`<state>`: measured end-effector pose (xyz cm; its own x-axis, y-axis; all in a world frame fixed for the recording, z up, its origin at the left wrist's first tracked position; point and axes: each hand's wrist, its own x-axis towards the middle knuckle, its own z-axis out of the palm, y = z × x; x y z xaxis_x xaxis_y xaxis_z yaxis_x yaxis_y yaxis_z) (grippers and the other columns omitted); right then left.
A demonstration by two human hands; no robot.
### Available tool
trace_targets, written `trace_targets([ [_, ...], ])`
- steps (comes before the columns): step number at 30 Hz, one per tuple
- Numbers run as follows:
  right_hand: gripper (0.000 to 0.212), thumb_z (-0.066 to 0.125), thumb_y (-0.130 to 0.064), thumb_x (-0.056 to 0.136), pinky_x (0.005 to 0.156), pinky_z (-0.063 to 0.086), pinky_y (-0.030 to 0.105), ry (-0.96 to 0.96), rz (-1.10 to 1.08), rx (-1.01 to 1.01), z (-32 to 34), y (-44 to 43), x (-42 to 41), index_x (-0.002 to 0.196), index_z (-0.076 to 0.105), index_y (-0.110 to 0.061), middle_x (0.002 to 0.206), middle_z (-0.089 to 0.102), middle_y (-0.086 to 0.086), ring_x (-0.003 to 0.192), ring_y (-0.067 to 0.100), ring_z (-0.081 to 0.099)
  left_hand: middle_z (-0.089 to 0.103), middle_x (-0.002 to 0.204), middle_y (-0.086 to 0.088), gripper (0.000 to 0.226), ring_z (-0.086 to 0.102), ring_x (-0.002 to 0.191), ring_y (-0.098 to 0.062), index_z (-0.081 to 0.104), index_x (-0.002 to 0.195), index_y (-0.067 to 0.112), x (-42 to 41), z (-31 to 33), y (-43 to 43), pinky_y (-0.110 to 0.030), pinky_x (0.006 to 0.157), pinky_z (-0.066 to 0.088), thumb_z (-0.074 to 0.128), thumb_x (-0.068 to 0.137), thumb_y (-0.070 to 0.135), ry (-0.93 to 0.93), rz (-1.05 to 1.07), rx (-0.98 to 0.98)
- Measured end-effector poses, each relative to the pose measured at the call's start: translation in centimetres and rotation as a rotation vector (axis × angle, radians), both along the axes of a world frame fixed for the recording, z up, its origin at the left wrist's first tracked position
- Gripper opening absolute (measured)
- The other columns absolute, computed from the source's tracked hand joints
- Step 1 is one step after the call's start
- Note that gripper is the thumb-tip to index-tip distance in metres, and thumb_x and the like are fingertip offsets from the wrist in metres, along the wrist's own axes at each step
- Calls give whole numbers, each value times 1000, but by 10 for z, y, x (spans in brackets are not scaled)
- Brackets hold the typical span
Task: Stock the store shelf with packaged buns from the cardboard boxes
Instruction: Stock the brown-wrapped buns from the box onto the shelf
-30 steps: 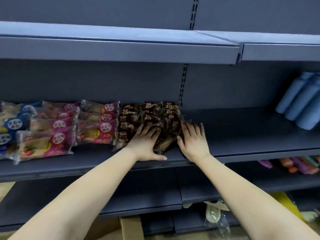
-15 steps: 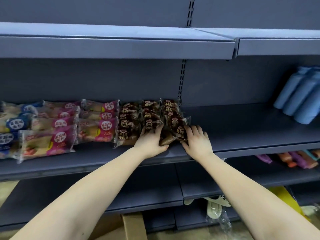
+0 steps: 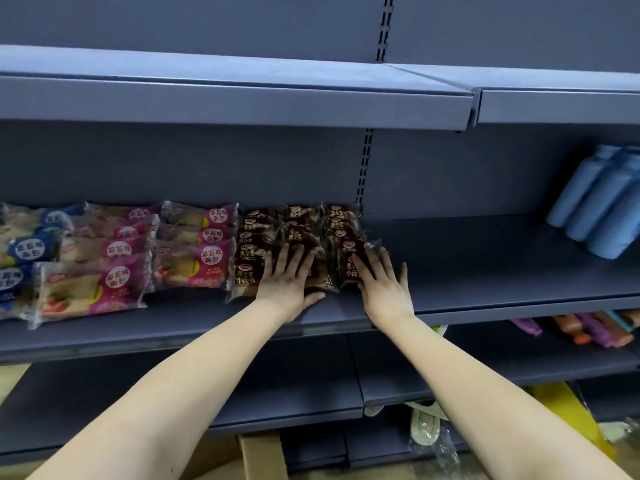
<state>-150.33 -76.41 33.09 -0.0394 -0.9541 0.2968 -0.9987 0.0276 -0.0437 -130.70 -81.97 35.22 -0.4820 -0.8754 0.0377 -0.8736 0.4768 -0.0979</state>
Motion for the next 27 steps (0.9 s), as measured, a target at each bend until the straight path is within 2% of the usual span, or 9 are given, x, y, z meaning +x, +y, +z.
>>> trace_targets([
  [3, 62, 41, -19, 97, 112, -1, 60, -11, 6, 31, 0, 1, -1, 151, 14, -30, 160, 3, 1, 147, 27, -7, -19, 158, -6, 74, -23, 143, -29, -15, 150, 20, -3, -2, 1, -52, 110, -19, 14, 96, 61, -28, 26, -11],
  [5, 67, 42, -20, 94, 112, -6, 59, -14, 19, 62, 4, 2, -2, 151, 10, -34, 160, -3, -1, 146, 24, -12, -18, 158, -8, 72, -22, 143, -30, -15, 150, 19, -4, -2, 2, -53, 113, -13, 16, 98, 57, -23, 42, -40],
  [9, 76, 44, -29, 78, 111, -14, 53, -42, 125, -21, 20, 5, 1, 150, 19, -33, 160, 8, -3, 147, 22, -6, -14, 159, -10, 88, -17, 144, -31, -9, 151, 14, 3, 0, 10, -52, 114, -11, 29, 91, 67, 56, 49, -59],
  [14, 67, 43, -35, 76, 114, 3, 53, -71, 289, -222, 33, -10, 32, 141, 44, -15, 148, 40, 7, 141, 27, 26, -12, 159, -8, 93, -14, 145, -29, -4, 152, 11, 41, 15, 13, -48, 114, -11, 32, 88, 69, 135, 90, -146],
  [19, 55, 41, -34, 80, 113, 20, 50, -109, 440, -247, 36, -24, 107, 127, 57, -10, 136, 52, 10, 130, 32, 42, 8, 158, -16, 90, 3, 145, -37, 9, 152, 8, 109, 26, 28, -52, 115, -2, 34, 89, 68, 139, 257, -188],
  [21, 48, 45, -29, 79, 104, 37, 50, -120, 518, -247, 34, -23, 145, 120, 61, -10, 125, 59, 11, 116, 33, 53, 14, 157, -18, 84, 9, 144, -39, 20, 150, 7, 142, 27, 38, -53, 115, 1, 38, 90, 64, 121, 316, -206],
  [23, 43, 56, -22, 74, 86, 50, 46, -118, 598, -243, 31, -19, 181, 115, 63, -10, 115, 62, 12, 100, 34, 60, 20, 155, -21, 80, 16, 142, -42, 28, 146, 4, 176, 26, 51, -55, 114, 4, 45, 91, 59, 130, 383, -229],
  [25, 47, 69, -14, 68, 79, 52, 43, -119, 688, -216, 26, -13, 213, 114, 64, -8, 112, 62, 13, 97, 35, 61, 26, 152, -22, 76, 21, 139, -43, 31, 145, 4, 207, 23, 67, -55, 114, 7, 47, 91, 55, 114, 460, -241],
  [27, 51, 75, -10, 65, 82, 52, 45, -120, 786, -160, 20, -4, 243, 114, 64, -6, 114, 62, 15, 100, 36, 61, 26, 153, -18, 73, 19, 141, -39, 29, 147, 7, 235, 16, 85, -53, 115, 6, 44, 92, 54, 75, 524, -236],
])
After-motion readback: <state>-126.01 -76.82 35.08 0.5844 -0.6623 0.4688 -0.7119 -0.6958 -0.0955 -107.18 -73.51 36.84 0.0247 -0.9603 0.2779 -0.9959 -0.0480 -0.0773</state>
